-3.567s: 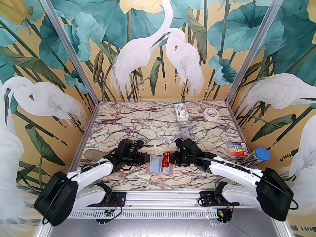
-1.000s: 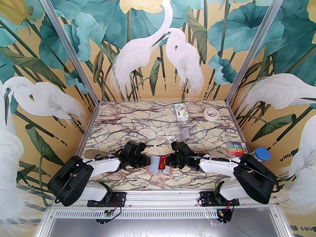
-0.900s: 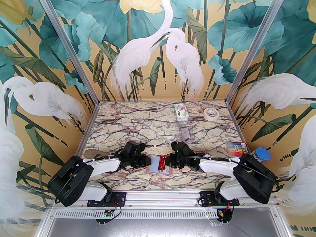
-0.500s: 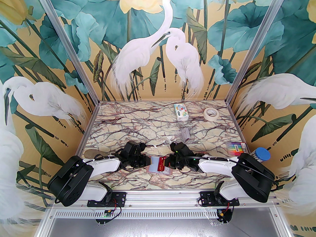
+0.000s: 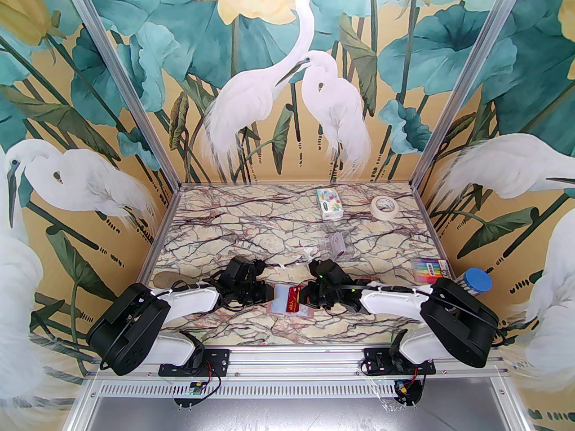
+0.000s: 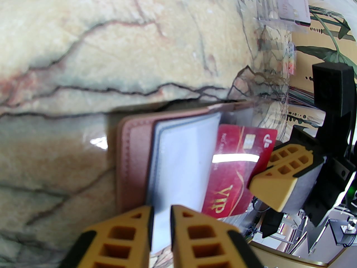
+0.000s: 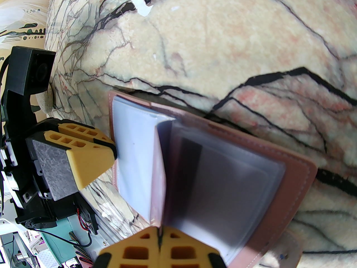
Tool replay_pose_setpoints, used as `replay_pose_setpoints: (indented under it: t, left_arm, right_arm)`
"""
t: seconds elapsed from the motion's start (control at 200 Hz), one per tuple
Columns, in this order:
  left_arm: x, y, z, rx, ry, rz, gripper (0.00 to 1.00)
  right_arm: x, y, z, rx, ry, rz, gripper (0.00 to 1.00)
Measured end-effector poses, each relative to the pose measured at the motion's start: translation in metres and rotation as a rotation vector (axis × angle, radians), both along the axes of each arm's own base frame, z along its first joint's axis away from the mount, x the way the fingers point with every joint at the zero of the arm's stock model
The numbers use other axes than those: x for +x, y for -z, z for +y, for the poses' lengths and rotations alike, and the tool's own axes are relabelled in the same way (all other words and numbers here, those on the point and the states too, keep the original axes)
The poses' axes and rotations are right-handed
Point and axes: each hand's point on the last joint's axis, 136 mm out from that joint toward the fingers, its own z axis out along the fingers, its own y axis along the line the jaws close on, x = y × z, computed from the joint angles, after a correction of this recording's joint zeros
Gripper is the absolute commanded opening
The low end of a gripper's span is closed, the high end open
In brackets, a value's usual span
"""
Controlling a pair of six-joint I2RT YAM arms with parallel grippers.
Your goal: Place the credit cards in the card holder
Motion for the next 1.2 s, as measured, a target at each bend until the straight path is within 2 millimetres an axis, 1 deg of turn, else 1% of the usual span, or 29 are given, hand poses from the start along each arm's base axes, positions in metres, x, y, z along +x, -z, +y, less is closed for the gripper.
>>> replay_pose_setpoints:
  t: [0.31, 0.68, 1.17, 1.2]
  left_arm:
    - [0.0, 0.0, 0.0, 0.0, 0.0, 0.0, 0.18]
    - [0.0, 0.0, 0.0, 0.001, 0.0, 0.0, 0.18]
    - [0.0, 0.0, 0.0, 0.001, -0.001, 0.0, 0.18]
    - [0.0, 0.0, 0.0, 0.001, -0.001, 0.0, 0.18]
  right_arm:
    - [0.0, 0.002, 0.0, -0.003, 0.003, 0.006, 0.0]
    - [-0.001, 0.01, 0.003, -0.004, -0.007, 0.022, 0.0]
    - [0.0, 0.009, 0.004, 0.0, -0.01, 0.022, 0.0]
    - [0.0, 0.009, 0.004, -0.003, -0.011, 0.024, 0.02]
